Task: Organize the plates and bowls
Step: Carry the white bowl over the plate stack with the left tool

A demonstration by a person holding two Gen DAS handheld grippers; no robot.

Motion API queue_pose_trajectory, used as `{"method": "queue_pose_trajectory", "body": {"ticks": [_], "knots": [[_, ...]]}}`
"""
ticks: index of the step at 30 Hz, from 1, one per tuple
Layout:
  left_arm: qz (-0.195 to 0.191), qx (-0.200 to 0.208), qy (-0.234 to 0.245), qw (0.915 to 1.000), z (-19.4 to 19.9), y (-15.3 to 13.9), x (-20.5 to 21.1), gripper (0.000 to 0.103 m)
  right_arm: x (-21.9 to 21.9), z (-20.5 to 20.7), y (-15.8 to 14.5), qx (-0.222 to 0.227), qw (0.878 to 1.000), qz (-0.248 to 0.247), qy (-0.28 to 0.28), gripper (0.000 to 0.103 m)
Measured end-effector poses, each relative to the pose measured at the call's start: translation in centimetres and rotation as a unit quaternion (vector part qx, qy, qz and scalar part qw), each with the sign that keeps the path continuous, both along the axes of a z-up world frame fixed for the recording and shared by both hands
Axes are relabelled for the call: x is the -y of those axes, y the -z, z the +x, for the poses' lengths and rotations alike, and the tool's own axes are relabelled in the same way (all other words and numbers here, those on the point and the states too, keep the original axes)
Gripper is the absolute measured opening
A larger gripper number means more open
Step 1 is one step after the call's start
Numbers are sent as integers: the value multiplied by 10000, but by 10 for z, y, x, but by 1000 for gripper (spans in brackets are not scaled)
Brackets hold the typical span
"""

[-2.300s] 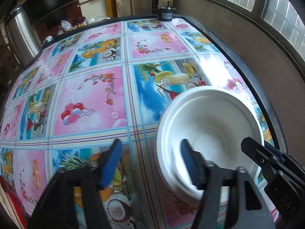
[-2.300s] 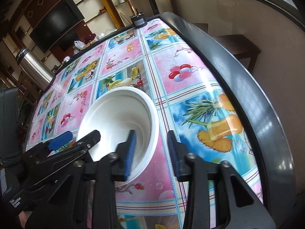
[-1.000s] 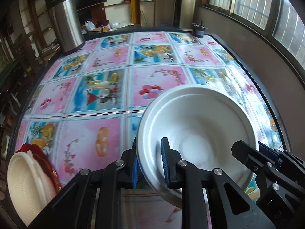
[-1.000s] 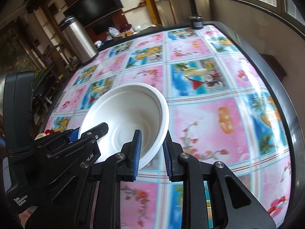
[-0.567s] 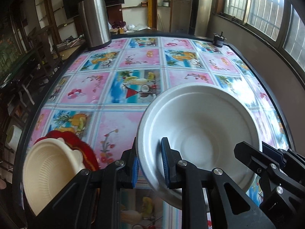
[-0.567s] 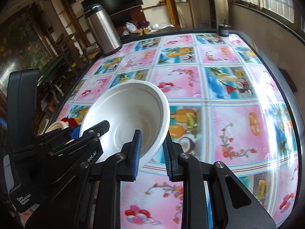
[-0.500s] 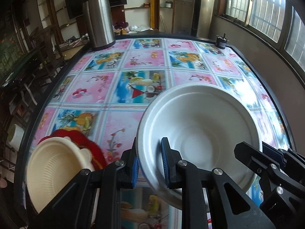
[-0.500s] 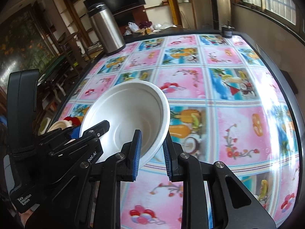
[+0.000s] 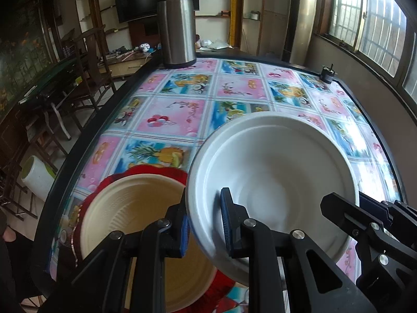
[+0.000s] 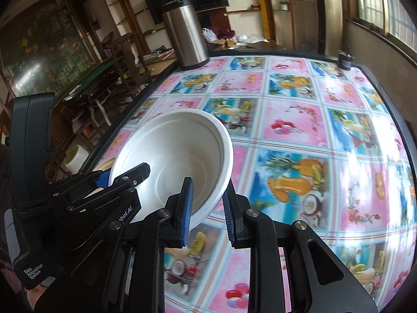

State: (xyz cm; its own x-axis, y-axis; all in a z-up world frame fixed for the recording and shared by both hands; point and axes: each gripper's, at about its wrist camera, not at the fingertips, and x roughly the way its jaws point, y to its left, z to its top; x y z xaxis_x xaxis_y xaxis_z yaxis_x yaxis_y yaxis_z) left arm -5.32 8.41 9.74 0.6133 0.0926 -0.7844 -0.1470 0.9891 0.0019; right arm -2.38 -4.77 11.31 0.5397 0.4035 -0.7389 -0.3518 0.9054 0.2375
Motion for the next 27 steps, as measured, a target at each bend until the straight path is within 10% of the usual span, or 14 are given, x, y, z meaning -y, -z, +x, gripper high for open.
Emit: {"method": "queue_pose_trajectory", "body": {"ticks": [27], "knots": [[-55, -216, -734, 9971, -42, 25, -90, 20, -112, -27, 18, -177, 9937, -439, -1021, 23]]}}
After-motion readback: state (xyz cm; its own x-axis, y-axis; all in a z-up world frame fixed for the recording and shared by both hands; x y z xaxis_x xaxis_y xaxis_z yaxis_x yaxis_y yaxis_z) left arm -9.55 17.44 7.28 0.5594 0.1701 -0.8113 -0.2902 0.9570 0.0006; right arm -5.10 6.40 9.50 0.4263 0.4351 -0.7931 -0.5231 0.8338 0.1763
